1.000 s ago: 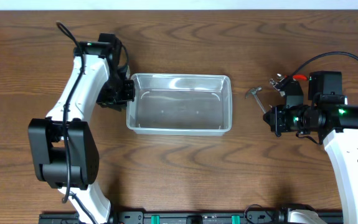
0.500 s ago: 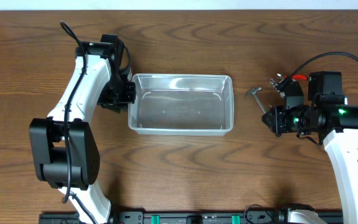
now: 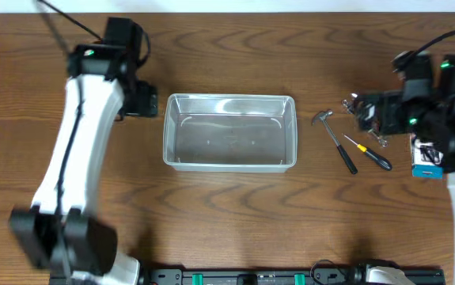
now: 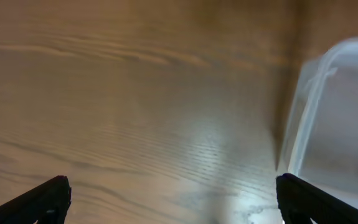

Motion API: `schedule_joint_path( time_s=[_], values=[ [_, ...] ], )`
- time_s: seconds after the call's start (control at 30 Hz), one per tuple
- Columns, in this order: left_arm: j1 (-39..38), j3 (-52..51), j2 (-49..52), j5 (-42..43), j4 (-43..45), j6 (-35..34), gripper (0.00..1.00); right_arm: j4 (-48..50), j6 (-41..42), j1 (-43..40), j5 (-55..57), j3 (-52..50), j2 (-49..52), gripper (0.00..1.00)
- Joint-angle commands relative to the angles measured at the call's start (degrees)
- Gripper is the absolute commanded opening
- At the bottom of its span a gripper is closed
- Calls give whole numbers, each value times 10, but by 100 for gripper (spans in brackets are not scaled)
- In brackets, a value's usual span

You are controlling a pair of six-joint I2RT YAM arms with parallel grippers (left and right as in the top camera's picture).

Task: Pack container
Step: 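Release the container and retract the left gripper to the left, then lower the right gripper onto the blue screwdriver box and grasp it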

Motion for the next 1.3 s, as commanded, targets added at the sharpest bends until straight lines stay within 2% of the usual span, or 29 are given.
schedule_joint_path(
  time_s=[0.0,0.07,0.13,0.37,0.5,0.67,0.83,1.0,1.27],
  values=[
    [21,11,-63,-25,-3,-31,98,-37,115,-30,183,34,-1,99],
    [32,11,-94,-20,-7,-33,98,-63,140,-59,242,38,2,99],
    [42,11,-121,-21,-14,-33,98,-75,135,-98,242,37,9,99],
    [52,10,-167,24,-27,-53,98,-82,22,-235,160,37,84,99],
    [57,7,-172,25,-16,-53,98,-58,-17,-272,136,37,139,99],
    [82,-39,-194,54,17,-43,98,-7,-60,-278,155,37,203,99],
    [110,-129,-241,111,63,1,98,45,-85,-278,155,37,262,99],
    [112,-201,-276,111,95,11,98,73,-118,-277,137,37,339,99],
    [112,-216,-279,111,97,-5,98,99,-163,-271,124,37,440,99]
  ],
)
